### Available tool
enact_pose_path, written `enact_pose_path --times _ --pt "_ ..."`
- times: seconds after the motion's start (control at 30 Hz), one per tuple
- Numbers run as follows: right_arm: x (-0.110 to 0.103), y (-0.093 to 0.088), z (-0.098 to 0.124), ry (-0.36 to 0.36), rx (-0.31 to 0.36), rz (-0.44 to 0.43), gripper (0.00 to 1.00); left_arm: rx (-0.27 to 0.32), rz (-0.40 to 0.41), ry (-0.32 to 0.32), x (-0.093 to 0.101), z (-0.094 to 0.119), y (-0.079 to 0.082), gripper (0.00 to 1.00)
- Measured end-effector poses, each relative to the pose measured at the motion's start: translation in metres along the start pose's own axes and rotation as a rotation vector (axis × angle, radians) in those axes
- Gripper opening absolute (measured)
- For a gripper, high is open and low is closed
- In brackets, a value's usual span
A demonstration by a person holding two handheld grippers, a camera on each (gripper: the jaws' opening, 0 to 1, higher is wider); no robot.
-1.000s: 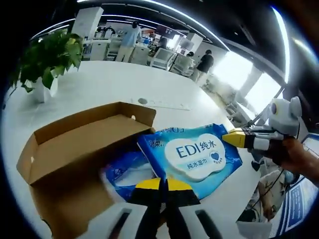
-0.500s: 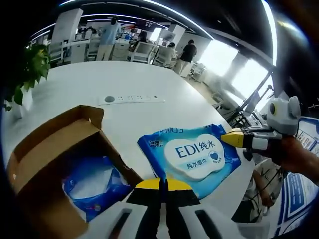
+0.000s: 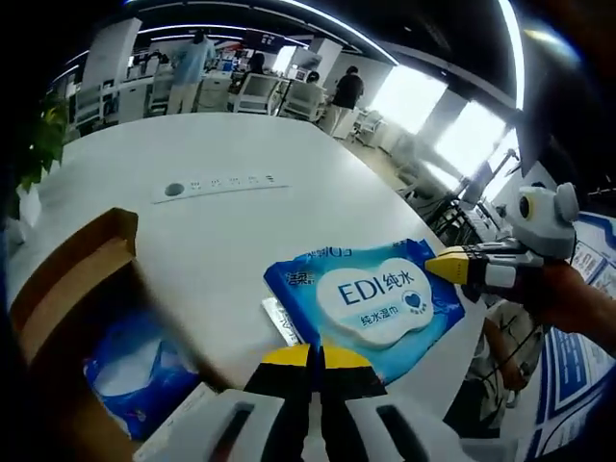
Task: Operate the shoe box by opening the lid, removing the specified soft item, and placing it in the target area until the item is outside and the box remains undamaged.
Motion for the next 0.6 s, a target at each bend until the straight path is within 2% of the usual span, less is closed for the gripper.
enact_pose_path --times 0.3,0.6 --pt "0.006 0.005 -0.008 0.012 -0.006 0.005 0.0 0.002 0.01 0.01 -0.002 -0.003 0.004 0.0" --pt "0.015 0.005 -0.022 0.026 -0.032 0.022 0.0 -0.006 0.026 0.025 -0.003 -0.013 -0.001 0.0"
Point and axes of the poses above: the point that each gripper's makers call its tool centre point, and the gripper's own axes: z roughly backward along the fingers, x roughly to its right, y roughly out of its top, the point moved 10 cm from there along z, roughly backward along the fingers, and after that the axes turned 3 degrees about -y, right-handed, at the moved point
